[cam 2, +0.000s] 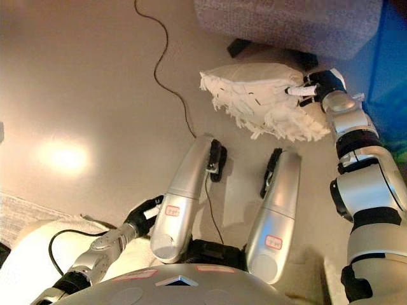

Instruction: Pick up the pillow and put it on the sofa.

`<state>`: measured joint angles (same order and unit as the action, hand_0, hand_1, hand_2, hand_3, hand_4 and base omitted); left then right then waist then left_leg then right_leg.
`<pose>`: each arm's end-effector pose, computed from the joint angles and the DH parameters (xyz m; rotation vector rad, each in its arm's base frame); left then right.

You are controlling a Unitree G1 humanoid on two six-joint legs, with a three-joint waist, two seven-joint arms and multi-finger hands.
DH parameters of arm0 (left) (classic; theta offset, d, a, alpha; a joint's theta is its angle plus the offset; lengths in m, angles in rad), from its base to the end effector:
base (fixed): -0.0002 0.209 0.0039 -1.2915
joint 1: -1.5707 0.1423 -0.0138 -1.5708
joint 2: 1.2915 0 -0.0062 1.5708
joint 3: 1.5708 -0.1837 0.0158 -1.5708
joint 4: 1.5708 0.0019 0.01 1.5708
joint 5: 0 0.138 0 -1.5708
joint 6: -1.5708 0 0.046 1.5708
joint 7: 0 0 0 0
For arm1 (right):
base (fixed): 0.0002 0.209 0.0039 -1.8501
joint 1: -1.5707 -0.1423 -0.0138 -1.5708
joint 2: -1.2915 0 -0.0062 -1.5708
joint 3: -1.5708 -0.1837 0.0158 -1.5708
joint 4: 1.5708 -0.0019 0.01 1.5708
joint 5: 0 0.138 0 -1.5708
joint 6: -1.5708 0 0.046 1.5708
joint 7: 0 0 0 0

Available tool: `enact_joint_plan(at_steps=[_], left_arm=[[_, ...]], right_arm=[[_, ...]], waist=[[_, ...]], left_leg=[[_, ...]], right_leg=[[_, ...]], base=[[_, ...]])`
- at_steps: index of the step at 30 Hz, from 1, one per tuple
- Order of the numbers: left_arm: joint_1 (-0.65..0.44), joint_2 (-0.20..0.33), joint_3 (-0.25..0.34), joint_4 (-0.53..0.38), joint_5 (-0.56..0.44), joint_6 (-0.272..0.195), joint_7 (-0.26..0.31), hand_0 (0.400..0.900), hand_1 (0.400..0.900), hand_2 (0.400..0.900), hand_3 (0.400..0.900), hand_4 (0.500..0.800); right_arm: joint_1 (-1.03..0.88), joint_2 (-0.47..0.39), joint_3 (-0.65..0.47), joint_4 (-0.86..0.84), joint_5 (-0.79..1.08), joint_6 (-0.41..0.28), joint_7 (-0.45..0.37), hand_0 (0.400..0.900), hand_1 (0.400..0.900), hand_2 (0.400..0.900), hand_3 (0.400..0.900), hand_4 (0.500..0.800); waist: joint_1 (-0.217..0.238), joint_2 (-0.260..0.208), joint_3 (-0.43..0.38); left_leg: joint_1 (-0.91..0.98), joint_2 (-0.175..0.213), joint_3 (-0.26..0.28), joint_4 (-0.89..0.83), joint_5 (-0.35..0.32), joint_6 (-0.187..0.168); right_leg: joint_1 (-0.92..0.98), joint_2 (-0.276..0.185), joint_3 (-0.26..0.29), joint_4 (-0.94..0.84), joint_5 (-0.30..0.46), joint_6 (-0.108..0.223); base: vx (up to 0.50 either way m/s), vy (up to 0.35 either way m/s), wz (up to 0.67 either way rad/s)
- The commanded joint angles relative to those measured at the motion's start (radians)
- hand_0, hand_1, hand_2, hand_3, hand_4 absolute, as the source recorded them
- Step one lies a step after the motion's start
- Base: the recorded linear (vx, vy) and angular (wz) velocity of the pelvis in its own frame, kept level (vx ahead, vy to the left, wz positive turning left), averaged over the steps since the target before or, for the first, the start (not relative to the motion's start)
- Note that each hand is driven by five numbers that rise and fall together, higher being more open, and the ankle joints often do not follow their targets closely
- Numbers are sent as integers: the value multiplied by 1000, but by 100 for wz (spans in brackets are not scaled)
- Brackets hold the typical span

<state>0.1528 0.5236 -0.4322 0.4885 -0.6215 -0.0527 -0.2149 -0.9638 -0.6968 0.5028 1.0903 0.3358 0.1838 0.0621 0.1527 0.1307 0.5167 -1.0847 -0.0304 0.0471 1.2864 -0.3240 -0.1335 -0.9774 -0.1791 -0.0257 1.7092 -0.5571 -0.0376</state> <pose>0.1165 0.2296 -0.0570 -0.0890 0.7240 -0.2608 0.3352 -0.2825 0.1440 -0.5537 0.3828 -0.1510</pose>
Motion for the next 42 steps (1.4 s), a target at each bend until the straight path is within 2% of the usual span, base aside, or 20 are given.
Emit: enact_joint_plan(at_steps=[1, 3, 7, 11, 12, 15, 24, 29, 33, 39, 41, 42], left_arm=[[69, 38, -11, -33, 23, -66, 7, 900, 900, 900, 900, 800], [32, 26, -18, -29, 28, -61, 46, 900, 900, 900, 900, 800], [-7, 4, -26, -1, 76, -37, 84, 900, 900, 900, 900, 800], [-35, -11, -28, 42, 110, -33, 107, 900, 900, 900, 900, 800], [-43, -12, -29, 46, 115, -26, 117, 900, 900, 900, 900, 800], [-57, -9, -25, 55, 126, -3, 134, 900, 900, 900, 900, 800], [-75, -27, -10, 114, 176, 47, 144, 900, 900, 900, 900, 800], [-54, -62, 20, 169, 219, 74, 136, 900, 900, 900, 900, 800], [-57, -85, 23, 208, 232, 80, 123, 900, 900, 900, 900, 800], [-60, -104, 39, 257, 250, 73, 100, 900, 900, 900, 900, 800], [-63, -107, 38, 267, 254, 70, 101, 900, 900, 900, 900, 800], [-64, -102, 47, 275, 257, 68, 89, 900, 900, 900, 900, 800]], right_arm=[[-61, -74, -22, -174, -16, -173, 10, 400, 400, 400, 400, 500], [-64, -79, -5, -190, -39, -189, 11, 400, 400, 400, 400, 500], [-39, -94, 4, -240, -59, -192, 14, 400, 400, 400, 400, 500], [-23, -111, 3, -264, -59, -213, 7, 400, 400, 400, 400, 500], [-19, -117, 1, -277, -58, -211, 2, 400, 400, 400, 400, 500], [-9, -127, -8, -290, -39, -210, 2, 400, 400, 400, 400, 500], [26, -187, -40, -312, -9, -197, 40, 400, 400, 400, 400, 500], [66, -258, -72, -351, -8, -165, 86, 400, 400, 400, 400, 500], [71, -289, -91, -353, -15, -170, 108, 400, 400, 400, 400, 500], [11, -343, -77, -340, -11, -137, 149, 400, 400, 400, 400, 500], [-6, -350, -76, -318, -5, -140, 158, 400, 400, 400, 400, 500], [-13, -359, -82, -310, -8, -142, 168, 400, 400, 400, 400, 500]], waist=[[12, 0, -114], [13, -17, -142], [14, -47, -167], [14, -75, -172], [11, -85, -178], [9, -106, -188], [-2, -148, -253], [-18, -174, -345], [-31, -187, -390], [-33, -200, -434], [-30, -205, -444], [-29, -200, -444]], left_leg=[[141, -33, -56, -13, 8, 176], [191, -22, -57, -114, 8, 172], [313, 4, -53, -276, 21, 167], [425, 27, -38, -400, 37, 169], [455, 32, -31, -459, 76, 173], [537, 40, -27, -543, 86, 171], [782, 49, -34, -826, 136, 152], [945, 41, -17, -1013, 173, 136], [983, 25, -17, -1045, 175, 141], [1034, 15, -20, -1095, 181, 142], [1038, 0, -30, -1110, 182, 151], [1049, -6, -30, -1126, 183, 163]], right_leg=[[54, -29, -38, -403, 205, 12], [106, -30, -50, -515, 218, 15], [229, -37, -81, -677, 251, 22], [341, -39, -106, -787, 286, 33], [373, -35, -117, -849, 326, 30], [457, -29, -130, -936, 348, 46], [712, -1, -161, -1245, 411, 79], [883, 31, -169, -1454, 444, 101], [920, 32, -164, -1487, 472, 115], [962, 31, -158, -1509, 508, 135], [963, 29, -154, -1488, 528, 147], [935, 24, -156, -1373, 566, 158]], base=[[-242, -9, -8], [-196, -21, -7], [-104, -56, -9], [-85, -82, -14], [-104, -78, -10], [-33, -87, -8], [76, -25, 0], [196, 63, 0], [113, 91, 0], [109, 51, 0], [74, 28, -2], [35, 77, -3]])
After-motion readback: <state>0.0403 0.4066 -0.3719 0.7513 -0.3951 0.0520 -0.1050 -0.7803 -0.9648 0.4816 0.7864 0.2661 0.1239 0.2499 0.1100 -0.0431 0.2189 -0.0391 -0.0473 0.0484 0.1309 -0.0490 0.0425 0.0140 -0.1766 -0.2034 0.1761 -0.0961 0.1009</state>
